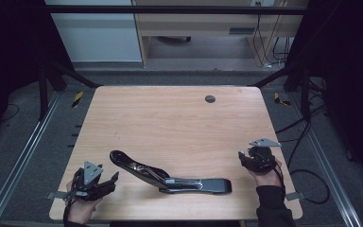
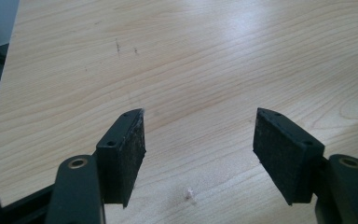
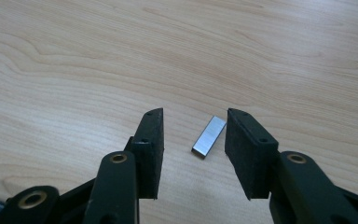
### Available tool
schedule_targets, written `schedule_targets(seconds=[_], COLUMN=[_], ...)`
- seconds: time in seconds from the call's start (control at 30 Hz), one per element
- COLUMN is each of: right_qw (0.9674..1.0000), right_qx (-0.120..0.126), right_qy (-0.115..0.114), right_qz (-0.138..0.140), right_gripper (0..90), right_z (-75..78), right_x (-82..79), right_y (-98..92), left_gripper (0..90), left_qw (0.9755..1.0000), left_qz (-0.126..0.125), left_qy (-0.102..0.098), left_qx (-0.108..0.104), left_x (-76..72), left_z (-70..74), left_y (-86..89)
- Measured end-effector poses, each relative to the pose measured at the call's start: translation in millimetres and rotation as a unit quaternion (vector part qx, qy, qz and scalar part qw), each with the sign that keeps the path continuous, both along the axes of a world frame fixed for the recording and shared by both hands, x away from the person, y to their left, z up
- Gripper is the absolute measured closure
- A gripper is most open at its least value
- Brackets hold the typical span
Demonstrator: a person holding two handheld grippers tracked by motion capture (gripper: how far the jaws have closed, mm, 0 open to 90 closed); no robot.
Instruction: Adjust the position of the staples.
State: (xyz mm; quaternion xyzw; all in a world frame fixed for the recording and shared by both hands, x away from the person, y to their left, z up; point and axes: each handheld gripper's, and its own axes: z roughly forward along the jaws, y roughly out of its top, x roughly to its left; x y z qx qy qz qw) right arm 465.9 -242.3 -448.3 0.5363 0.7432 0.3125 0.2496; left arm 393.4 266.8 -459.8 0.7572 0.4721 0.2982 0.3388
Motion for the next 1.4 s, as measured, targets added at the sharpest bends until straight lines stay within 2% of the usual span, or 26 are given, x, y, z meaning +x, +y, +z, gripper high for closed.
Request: schedule_targets(seconds=[0.2, 0.4, 0.8, 0.93, 1.4], right_qw=[0.9997, 0.9984, 0.9967, 0.9959, 0.9936], right_qx=[-0.017, -0.028, -0.029, -0.015, -0.023], right_qy=[0.010, 0.034, 0.048, 0.057, 0.075], right_qz=[-0.015, -0.035, -0.059, -0.068, -0.081], right_gripper=[58.7, 60.4, 63.4, 65.8, 71.2], right_z=[-0.2, -7.4, -21.6, -24.6, -32.8], right_x=[15.2, 25.9, 40.1, 43.3, 48.1], right_y=[3.4, 4.9, 5.8, 5.3, 6.2], left_gripper=[32.8, 32.7, 31.6, 31.7, 32.0], left_qw=[1.0000, 1.0000, 0.9999, 0.9999, 0.9999], left_qz=[0.003, 0.003, 0.001, -0.001, -0.002], left_qy=[-0.002, -0.001, 0.001, 0.003, 0.006], left_qx=[0.000, 0.004, 0.011, 0.012, 0.013], left_x=[0.7, 1.8, 3.0, 3.1, 3.4], left_z=[-0.9, -2.2, -4.0, -4.2, -4.6], left_y=[0.0, 0.4, -0.6, -1.4, -1.3])
